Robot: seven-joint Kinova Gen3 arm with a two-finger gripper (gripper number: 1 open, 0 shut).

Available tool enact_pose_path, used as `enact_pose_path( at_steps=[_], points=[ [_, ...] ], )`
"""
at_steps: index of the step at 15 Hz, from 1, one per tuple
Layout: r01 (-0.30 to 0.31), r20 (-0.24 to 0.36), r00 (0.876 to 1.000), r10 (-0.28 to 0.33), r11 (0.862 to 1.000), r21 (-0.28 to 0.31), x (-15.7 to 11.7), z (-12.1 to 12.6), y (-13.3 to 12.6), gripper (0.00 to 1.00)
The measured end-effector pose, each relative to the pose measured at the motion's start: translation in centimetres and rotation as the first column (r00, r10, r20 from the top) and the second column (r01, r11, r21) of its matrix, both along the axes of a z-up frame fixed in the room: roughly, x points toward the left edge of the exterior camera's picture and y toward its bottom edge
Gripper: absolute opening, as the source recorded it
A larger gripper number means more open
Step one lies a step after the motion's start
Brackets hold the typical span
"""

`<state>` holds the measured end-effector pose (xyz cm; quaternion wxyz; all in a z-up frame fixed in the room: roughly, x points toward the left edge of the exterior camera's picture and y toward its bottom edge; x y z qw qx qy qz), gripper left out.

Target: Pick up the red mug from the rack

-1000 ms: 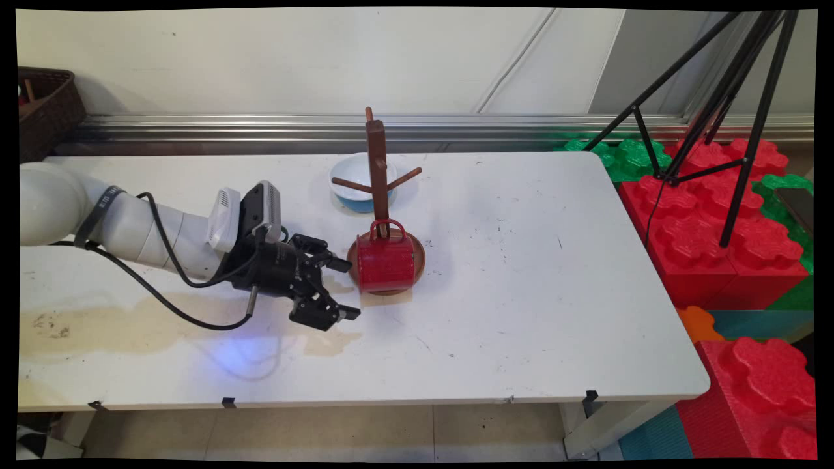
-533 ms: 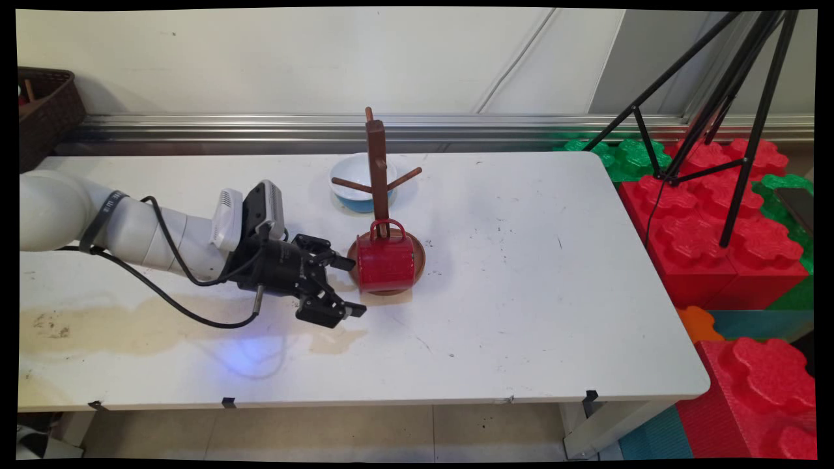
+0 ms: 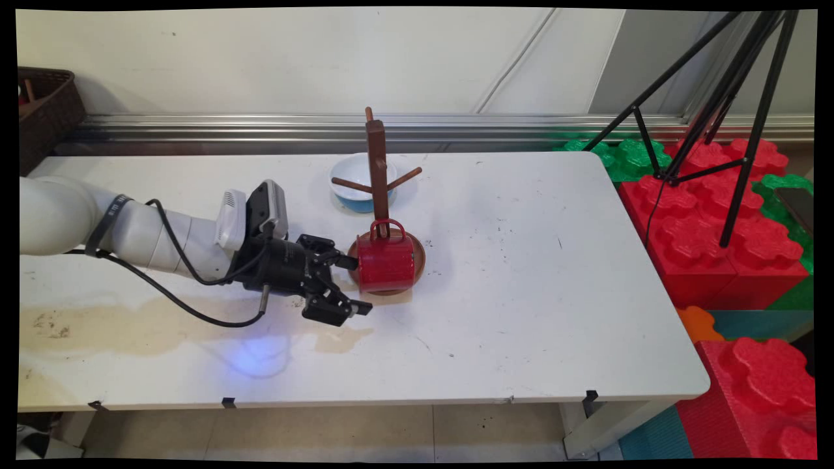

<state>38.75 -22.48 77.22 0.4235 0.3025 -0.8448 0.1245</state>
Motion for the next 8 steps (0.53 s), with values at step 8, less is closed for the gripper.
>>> enact_pose_path(
  at_steps=[8],
  points=[
    [-0.012, -0.025, 1.0, 0.012, 1.0, 0.002, -0.31, -0.35, -0.07, 1.0]
  ],
)
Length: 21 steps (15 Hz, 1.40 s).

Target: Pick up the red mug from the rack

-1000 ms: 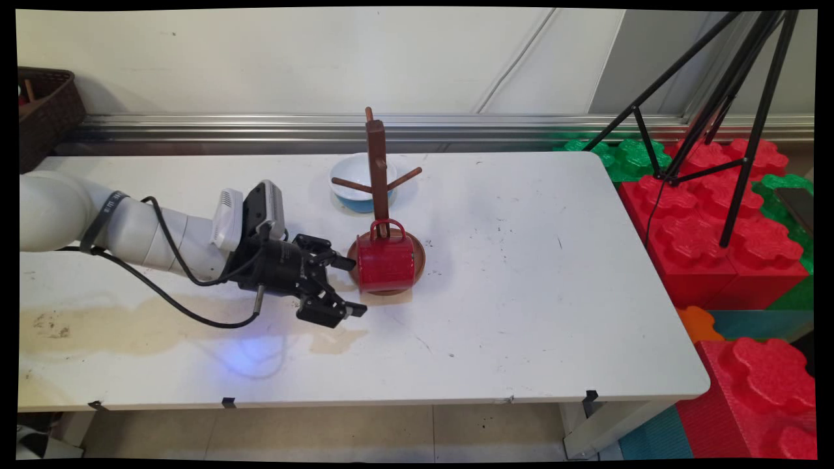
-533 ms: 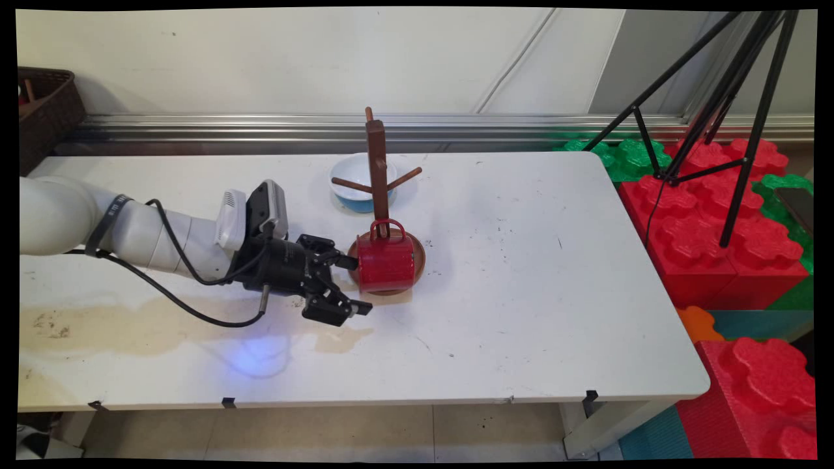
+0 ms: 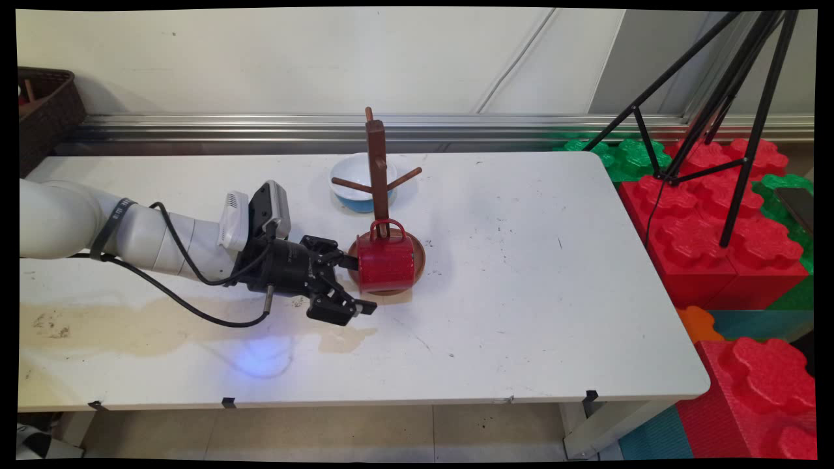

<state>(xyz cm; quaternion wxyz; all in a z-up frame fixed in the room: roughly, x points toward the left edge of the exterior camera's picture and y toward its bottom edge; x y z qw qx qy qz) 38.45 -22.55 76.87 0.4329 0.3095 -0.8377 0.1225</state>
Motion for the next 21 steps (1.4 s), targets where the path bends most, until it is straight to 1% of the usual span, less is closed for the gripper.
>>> enact_pose_path(
  at_steps=[13, 14, 21],
  points=[
    [-0.017, -0.02, 1.0, 0.017, 1.0, -0.002, -0.24, -0.33, -0.25, 1.0],
    [-0.018, -0.021, 1.0, 0.018, 1.0, -0.003, -0.26, -0.33, -0.27, 0.0],
    [-0.025, -0.027, 0.999, 0.025, 1.0, -0.001, -0.29, -0.41, -0.32, 0.0]
  ],
)
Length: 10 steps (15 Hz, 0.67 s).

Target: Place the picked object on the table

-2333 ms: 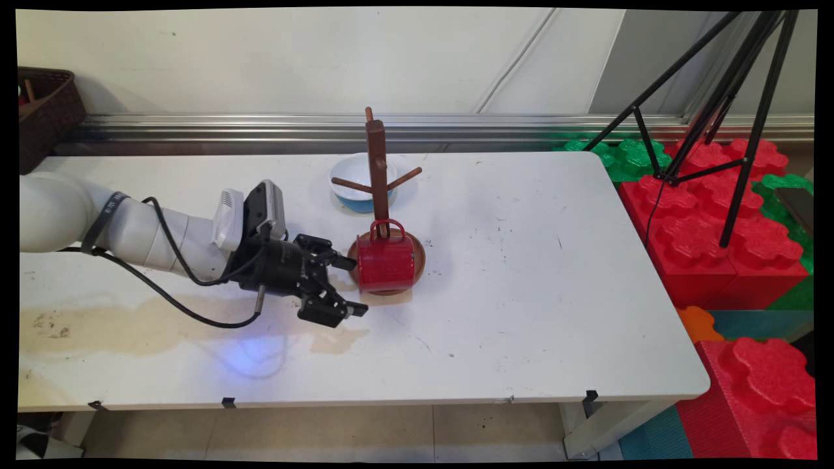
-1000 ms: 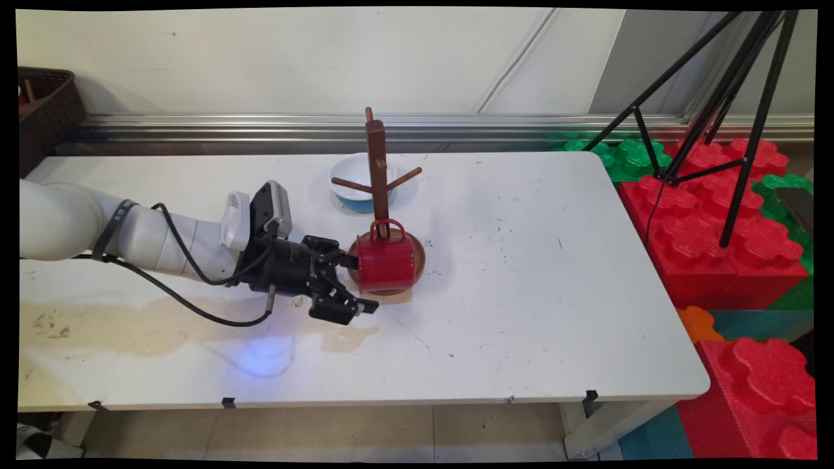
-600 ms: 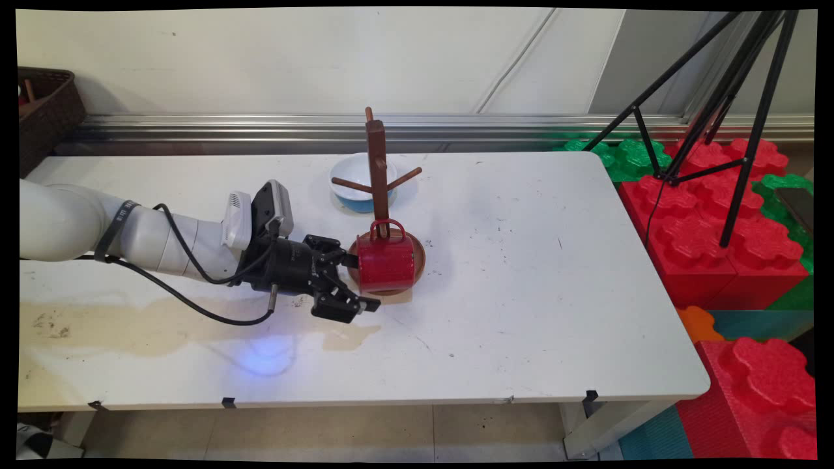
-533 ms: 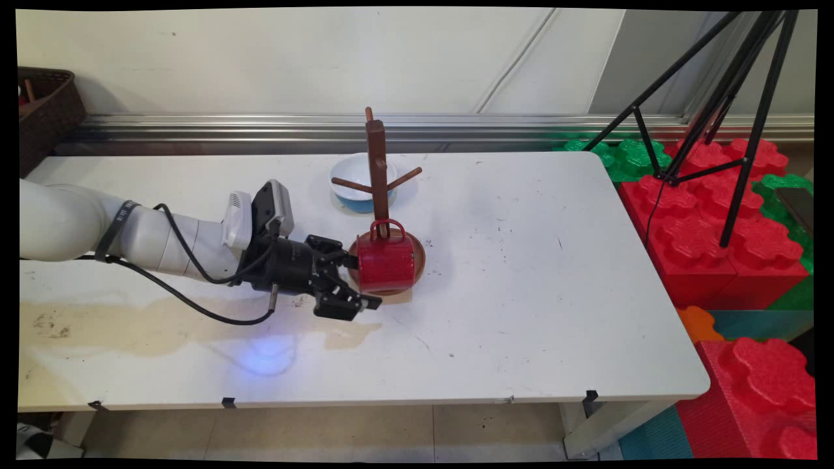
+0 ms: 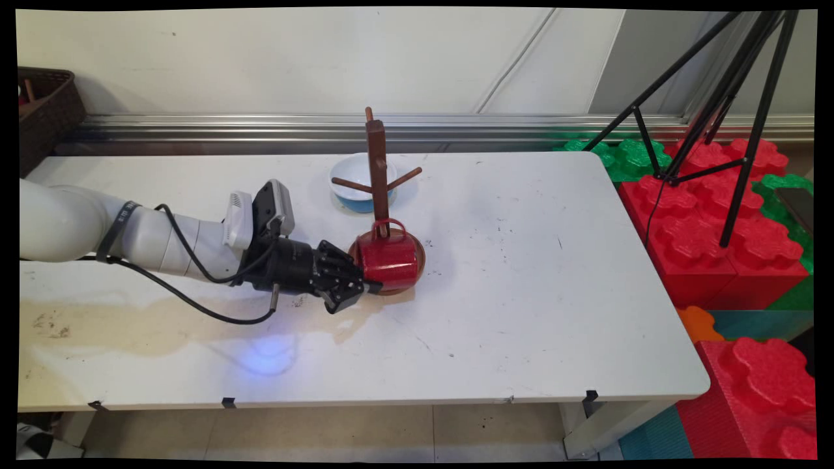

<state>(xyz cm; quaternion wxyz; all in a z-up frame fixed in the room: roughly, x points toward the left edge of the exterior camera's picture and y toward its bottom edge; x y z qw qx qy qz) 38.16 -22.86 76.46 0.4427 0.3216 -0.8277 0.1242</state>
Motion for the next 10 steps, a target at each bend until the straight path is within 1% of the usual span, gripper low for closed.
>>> enact_pose_path(
  at_steps=[10],
  points=[
    [-0.006, 0.003, 1.0, 0.006, 1.0, 0.009, 0.33, 0.13, 0.19, 0.0]
  ],
)
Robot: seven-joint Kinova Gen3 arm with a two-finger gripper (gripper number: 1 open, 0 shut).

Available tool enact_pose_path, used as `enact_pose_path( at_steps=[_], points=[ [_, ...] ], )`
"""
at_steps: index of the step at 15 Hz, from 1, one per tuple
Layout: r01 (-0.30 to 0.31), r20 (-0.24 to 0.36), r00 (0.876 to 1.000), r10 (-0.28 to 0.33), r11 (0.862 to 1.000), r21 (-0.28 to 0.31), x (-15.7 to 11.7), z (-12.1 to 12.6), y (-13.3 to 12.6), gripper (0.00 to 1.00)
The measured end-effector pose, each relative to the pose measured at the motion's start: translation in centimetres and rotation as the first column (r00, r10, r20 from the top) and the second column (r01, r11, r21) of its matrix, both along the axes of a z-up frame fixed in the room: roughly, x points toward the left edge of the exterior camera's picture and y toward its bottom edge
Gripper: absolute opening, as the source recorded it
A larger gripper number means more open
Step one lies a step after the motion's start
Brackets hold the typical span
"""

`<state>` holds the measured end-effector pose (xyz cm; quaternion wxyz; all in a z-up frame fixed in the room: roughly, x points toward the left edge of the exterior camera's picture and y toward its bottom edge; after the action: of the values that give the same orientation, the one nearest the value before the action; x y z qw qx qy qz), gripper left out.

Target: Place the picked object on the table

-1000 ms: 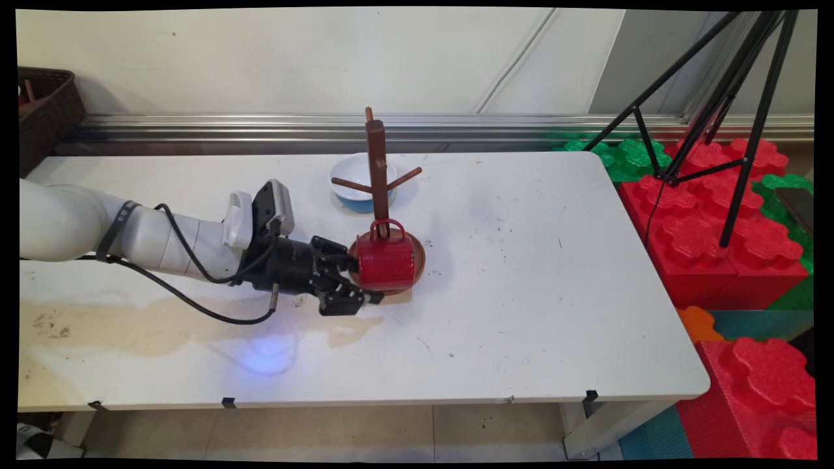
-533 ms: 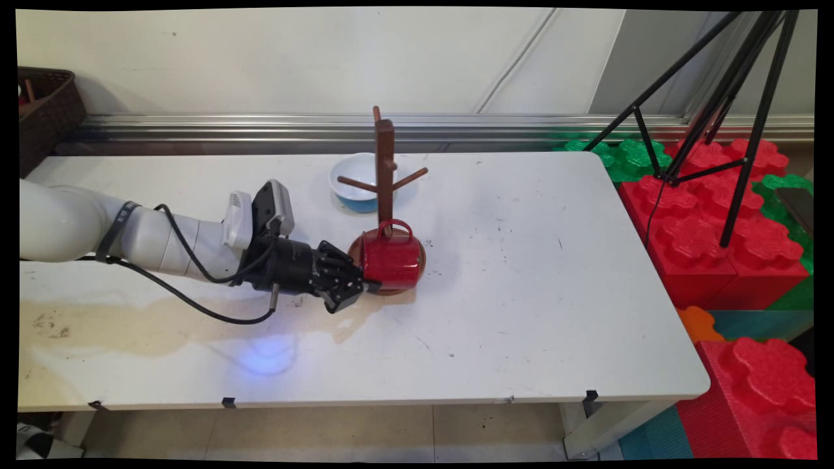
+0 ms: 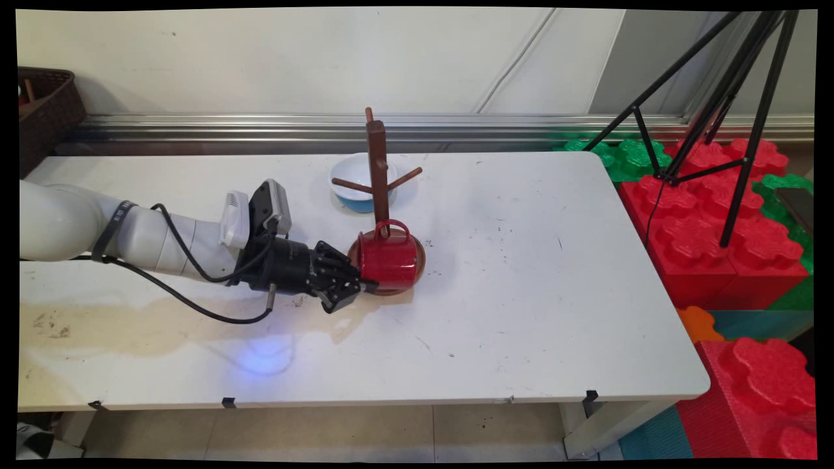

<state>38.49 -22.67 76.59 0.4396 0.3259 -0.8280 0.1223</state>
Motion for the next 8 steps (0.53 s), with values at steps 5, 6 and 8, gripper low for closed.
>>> enact_pose_path(
  at_steps=[5, 6, 8],
  points=[
    [0.007, -0.006, 1.0, -0.006, 1.0, 0.004, 0.12, 0.45, 0.12, 0.0],
    [0.01, -0.008, 1.0, -0.01, 1.0, 0.005, 0.15, 0.61, 0.18, 0.0],
    [0.017, -0.011, 1.0, -0.017, 1.0, 0.006, 0.2, 0.91, 0.29, 0.0]
  ],
)
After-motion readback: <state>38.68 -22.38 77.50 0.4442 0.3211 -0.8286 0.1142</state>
